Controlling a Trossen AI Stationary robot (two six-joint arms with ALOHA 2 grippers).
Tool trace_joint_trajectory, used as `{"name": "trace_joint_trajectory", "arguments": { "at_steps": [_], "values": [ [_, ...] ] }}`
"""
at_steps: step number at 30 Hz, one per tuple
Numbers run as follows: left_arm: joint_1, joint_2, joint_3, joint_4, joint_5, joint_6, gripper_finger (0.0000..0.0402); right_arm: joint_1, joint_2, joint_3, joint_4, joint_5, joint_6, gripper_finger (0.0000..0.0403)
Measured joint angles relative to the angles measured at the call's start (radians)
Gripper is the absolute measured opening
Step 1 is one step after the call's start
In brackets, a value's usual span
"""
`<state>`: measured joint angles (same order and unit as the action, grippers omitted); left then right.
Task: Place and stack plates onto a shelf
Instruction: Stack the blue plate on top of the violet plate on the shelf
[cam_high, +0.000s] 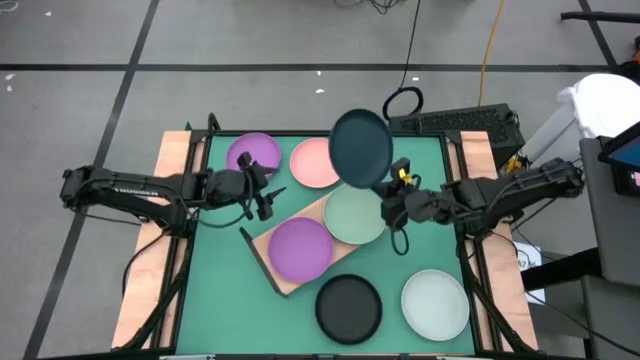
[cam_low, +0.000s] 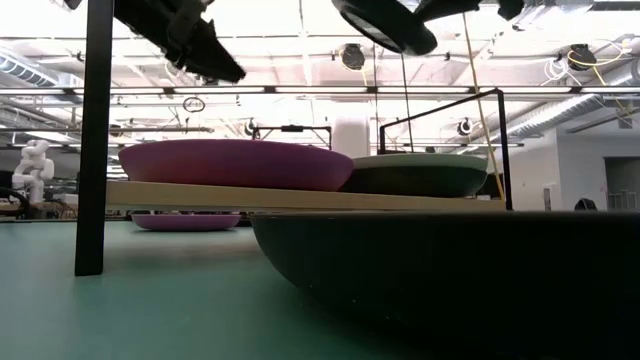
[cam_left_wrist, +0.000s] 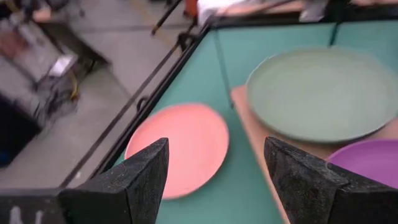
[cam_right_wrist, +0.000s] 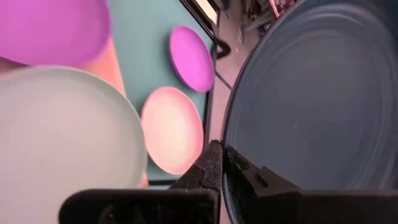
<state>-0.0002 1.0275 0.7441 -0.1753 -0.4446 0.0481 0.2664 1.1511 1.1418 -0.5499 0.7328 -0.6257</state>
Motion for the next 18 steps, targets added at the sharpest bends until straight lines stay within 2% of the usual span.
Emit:
{"name": "trace_joint_trajectory", "arguments": {
  "at_steps": [6,12,18],
  "values": [
    [-0.1,0.0,0.0,0.161,0.0,0.131,0.0268,0.083,0.023,0.001,0.0,-0.005,0.083,0.0],
    [-0.194,0.0,0.0,0.273,-0.022,0.207,0.0268,0.143,0.045,0.001,0.005,-0.106,0.172,0.0],
    [-0.256,0.006,0.062,0.244,-0.046,0.215,0.0268,0.175,0.089,0.001,0.022,-0.173,0.233,0.0]
  ]
}}
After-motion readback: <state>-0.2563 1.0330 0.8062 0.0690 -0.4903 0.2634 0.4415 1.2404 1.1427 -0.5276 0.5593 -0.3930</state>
